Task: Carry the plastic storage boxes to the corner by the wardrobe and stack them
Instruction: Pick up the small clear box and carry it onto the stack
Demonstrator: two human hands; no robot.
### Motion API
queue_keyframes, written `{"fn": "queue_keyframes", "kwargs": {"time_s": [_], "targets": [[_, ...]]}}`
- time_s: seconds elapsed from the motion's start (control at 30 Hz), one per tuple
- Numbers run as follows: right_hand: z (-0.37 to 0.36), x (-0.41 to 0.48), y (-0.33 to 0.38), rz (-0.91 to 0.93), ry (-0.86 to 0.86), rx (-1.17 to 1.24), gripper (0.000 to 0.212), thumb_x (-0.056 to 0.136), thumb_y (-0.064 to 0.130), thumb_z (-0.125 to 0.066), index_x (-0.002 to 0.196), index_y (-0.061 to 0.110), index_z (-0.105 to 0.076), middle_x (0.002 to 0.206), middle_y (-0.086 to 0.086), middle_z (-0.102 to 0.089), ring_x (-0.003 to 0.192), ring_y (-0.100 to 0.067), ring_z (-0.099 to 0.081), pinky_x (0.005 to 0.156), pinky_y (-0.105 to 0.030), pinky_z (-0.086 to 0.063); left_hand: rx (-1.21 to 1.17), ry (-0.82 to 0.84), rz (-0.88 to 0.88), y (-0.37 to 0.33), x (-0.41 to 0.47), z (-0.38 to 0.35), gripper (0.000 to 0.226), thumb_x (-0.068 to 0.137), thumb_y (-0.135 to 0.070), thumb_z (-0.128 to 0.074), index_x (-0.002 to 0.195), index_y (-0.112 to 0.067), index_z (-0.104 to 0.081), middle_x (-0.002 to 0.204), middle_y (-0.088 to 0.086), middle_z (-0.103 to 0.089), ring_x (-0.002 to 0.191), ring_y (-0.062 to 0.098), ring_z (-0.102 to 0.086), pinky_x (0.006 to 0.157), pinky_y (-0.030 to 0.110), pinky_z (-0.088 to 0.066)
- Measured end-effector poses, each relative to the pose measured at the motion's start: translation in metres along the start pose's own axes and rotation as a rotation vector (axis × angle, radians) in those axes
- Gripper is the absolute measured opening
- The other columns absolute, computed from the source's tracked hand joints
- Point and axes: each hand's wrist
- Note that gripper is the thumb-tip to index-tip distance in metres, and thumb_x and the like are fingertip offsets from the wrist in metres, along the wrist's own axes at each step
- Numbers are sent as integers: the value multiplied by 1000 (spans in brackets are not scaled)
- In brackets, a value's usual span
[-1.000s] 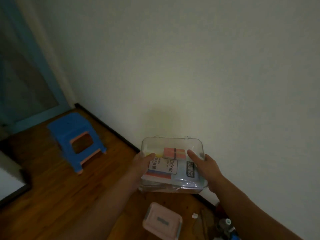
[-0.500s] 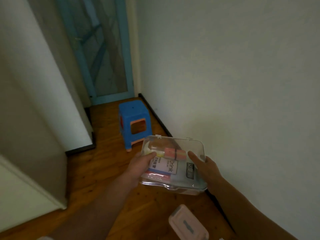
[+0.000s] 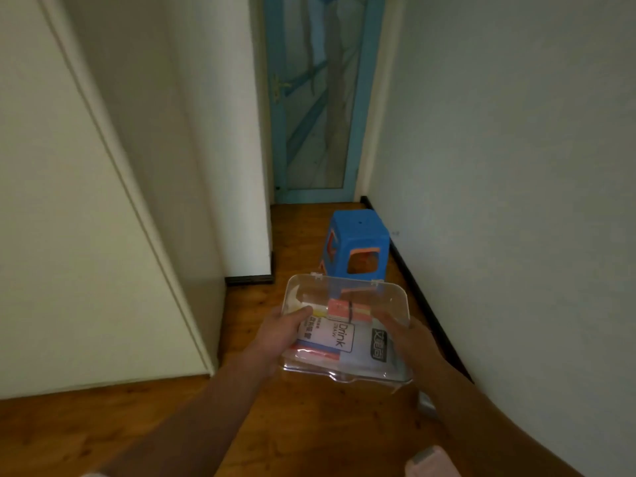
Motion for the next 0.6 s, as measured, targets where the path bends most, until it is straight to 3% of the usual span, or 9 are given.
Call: {"fn": "queue_keyframes", "kwargs": {"time_s": [0.13, 0.2, 0.27, 0.37, 0.47, 0.6], "targets": [[-61, 1, 31, 4, 73, -36, 42, 83, 60, -61, 96, 20, -67, 84, -1, -75, 78, -17, -72, 75, -37, -58, -42, -63, -17, -7, -1, 64, 37, 92, -25, -63, 126, -15, -53, 101, 15, -73, 89, 31, -72, 75, 44, -59], [-93, -2, 47, 29, 100, -34, 39, 86, 56, -60, 98, 19, -65, 84, -1, -74, 76, -16, -71, 68, -31, -58, -50, -101, -14, -9, -4, 95, 36, 91, -27, -64, 124, -14, -55, 99, 14, -74, 89, 32, -72, 81, 48, -58], [-121, -5, 60, 25, 126, -8, 38, 87, 52, -60, 99, 16, -65, 83, -2, -74, 75, -16, -71, 62, -28, -55, -74, -159, -25, -10, -6, 124, 34, 90, -25, -65, 121, -12, -58, 94, 13, -75, 85, 30, -73, 77, 45, -59], [-165, -7, 79, 26, 185, -26, 43, 87, 51, -60, 101, 11, -65, 88, -7, -74, 81, -23, -71, 76, -40, -58, -120, -251, -28, -11, -14, 166, 31, 89, -23, -66, 117, -13, -59, 89, 11, -76, 79, 26, -74, 63, 36, -60], [-203, -8, 92, 33, 252, -41, 44, 87, 51, -60, 100, 9, -66, 87, -8, -74, 81, -24, -71, 78, -42, -58, -146, -330, -35, -8, -23, 201, 34, 89, -26, -66, 120, -13, -57, 92, 10, -75, 77, 24, -74, 56, 31, -58], [-246, -4, 107, 27, 367, -73, 46, 85, 53, -60, 99, 10, -67, 87, -9, -74, 82, -25, -72, 80, -45, -58, -156, -438, -46, -3, -32, 237, 40, 90, -29, -64, 126, -13, -54, 101, 10, -72, 89, 26, -71, 74, 41, -60]]}}
Point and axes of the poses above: each hand's wrist, its own x-axis towards the middle knuckle, its own z-axis out of the back of the hand, y = z × x
